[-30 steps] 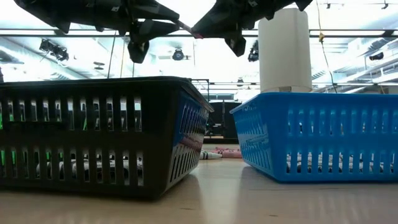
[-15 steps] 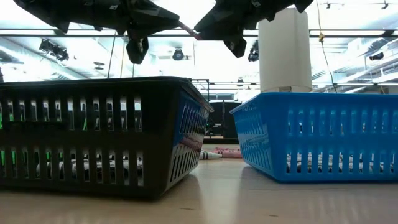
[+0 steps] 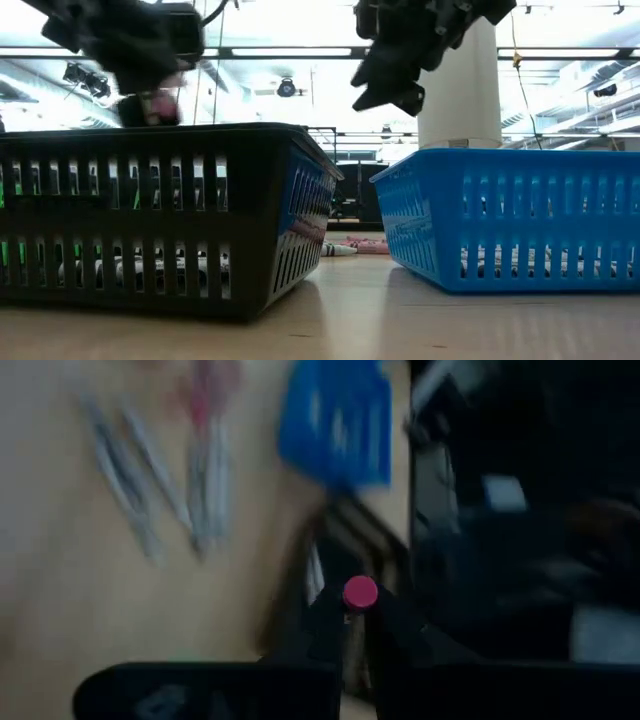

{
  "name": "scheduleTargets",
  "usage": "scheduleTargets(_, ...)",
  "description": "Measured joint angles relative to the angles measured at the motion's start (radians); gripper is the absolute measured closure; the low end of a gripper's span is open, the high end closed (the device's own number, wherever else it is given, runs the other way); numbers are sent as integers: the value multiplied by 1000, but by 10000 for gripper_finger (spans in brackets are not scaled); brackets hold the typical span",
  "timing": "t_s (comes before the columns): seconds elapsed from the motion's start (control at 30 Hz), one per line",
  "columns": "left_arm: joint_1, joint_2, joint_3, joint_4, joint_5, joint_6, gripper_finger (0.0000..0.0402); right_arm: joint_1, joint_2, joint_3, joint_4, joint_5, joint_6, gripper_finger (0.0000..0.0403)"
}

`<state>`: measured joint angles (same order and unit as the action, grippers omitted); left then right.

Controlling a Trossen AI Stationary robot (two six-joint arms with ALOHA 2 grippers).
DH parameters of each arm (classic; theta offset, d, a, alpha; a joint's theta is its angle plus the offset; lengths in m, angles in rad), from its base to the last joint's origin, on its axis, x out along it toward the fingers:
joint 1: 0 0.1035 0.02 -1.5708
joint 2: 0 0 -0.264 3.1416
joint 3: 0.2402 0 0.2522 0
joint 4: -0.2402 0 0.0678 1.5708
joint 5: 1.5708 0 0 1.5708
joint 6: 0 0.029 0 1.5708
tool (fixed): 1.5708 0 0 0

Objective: Sort crayons
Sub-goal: Put the pink crayon into the green basket

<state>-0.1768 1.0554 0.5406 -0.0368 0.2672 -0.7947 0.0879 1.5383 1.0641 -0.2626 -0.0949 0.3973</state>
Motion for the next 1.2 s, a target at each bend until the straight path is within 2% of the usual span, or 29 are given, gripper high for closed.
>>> scheduleTargets(0.1, -17, -30, 0, -140, 115, -95, 379, 0, 0, 0, -13, 24, -11, 232)
scheduleTargets(0.17, -36, -38, 0, -240, 147, -132, 377, -2, 0, 0, -12, 25, -28, 233)
scheduleTargets(0.27, -77, -43, 0, -376, 138, -156, 371, -6, 0, 0, -8, 47, -40, 233)
scheduleTargets(0.37, -114, -38, -1, -506, 82, -185, 366, -7, 0, 0, -8, 83, -43, 233)
scheduleTargets(0.53, -144, -21, 0, -512, 35, -224, 346, -9, 0, 0, 7, 105, -63, 233)
scheduleTargets(0.7, -140, -22, 2, -515, 58, -253, 281, -13, 0, 0, 13, 105, -61, 233)
scheduleTargets(0.8, -112, -23, 48, -516, 85, -229, 252, -13, 0, 0, 25, 105, -60, 233)
scheduleTargets(0.9, -75, -24, 111, -515, 16, -150, 244, -13, 0, 0, 35, 105, -60, 233)
scheduleTargets(1.03, -24, -24, 160, -516, -134, -44, 243, -19, 0, 0, 44, 108, -60, 233)
scheduleTargets(1.2, 68, 10, 152, -507, -231, -33, 242, -20, 0, 0, 55, 127, -40, 233)
